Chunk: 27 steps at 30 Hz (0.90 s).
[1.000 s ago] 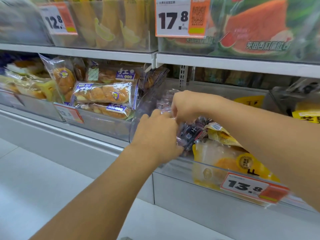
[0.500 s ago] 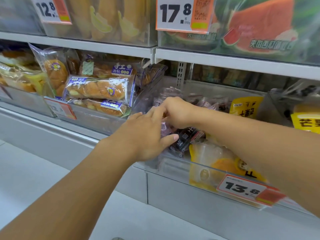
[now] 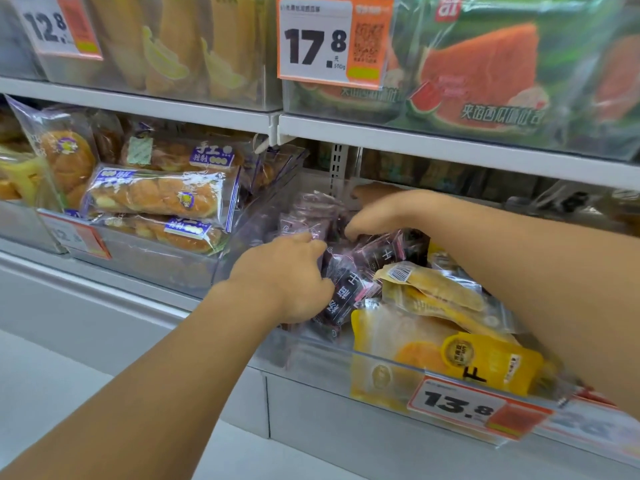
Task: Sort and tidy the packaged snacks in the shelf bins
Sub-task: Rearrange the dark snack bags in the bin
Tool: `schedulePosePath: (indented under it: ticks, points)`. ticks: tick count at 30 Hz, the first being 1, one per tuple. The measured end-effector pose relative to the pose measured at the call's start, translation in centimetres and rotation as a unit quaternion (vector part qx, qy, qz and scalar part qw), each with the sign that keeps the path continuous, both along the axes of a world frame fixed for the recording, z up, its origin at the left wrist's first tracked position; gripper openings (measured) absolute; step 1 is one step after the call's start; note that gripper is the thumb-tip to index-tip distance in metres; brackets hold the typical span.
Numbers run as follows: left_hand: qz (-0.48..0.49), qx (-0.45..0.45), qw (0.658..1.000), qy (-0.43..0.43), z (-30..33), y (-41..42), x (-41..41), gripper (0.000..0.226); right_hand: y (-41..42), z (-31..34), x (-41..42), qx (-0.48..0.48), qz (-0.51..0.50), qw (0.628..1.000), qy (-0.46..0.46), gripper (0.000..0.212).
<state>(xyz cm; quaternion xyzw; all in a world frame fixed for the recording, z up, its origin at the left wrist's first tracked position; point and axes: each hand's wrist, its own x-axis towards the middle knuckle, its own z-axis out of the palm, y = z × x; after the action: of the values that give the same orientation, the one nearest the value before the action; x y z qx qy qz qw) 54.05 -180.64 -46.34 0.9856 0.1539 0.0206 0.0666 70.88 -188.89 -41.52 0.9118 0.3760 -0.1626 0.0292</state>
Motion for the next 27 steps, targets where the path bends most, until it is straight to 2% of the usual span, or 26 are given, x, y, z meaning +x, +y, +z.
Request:
schedulePosePath:
  ticks: [4,6,8,10,12,13,15,17,27]
  points:
    - [-0.008,0.012,1.000,-0.020,-0.4,0.9,0.0,0.056,1.5,-0.6,1.3,-0.032,0.015,0.999,-0.041,0.064]
    - [-0.012,0.013,1.000,-0.024,-0.8,1.3,0.2,0.052,1.6,-0.7,1.7,-0.018,0.017,0.998,-0.055,0.065]
    - [-0.004,-0.003,1.000,-0.026,-0.9,1.5,0.6,0.048,1.4,-0.7,1.9,-0.042,0.012,0.999,-0.029,0.065]
    - [0.003,0.001,1.000,-0.026,-1.0,1.4,1.0,0.062,1.2,-0.7,1.9,-0.095,0.002,0.995,0.010,0.066]
    - [0.011,0.016,1.000,-0.013,-1.2,1.2,1.2,0.080,0.8,-0.6,2.2,-0.122,0.000,0.992,0.000,0.059]
    - [0.016,0.025,0.999,-0.013,-1.3,1.2,1.4,0.081,0.7,-0.5,2.3,-0.134,0.007,0.991,-0.013,0.055]
    - [0.029,0.038,0.999,-0.020,-1.4,1.1,1.6,0.074,0.6,-0.5,2.5,-0.151,0.015,0.988,-0.010,0.056]
    - [0.033,0.045,0.998,-0.016,-1.4,1.1,1.8,0.066,0.9,-0.6,2.3,-0.168,0.016,0.985,0.022,0.066]
    - [0.018,0.035,0.999,-0.011,-1.0,1.4,1.6,0.056,1.8,-1.6,3.2,-0.097,0.041,0.994,0.023,0.081]
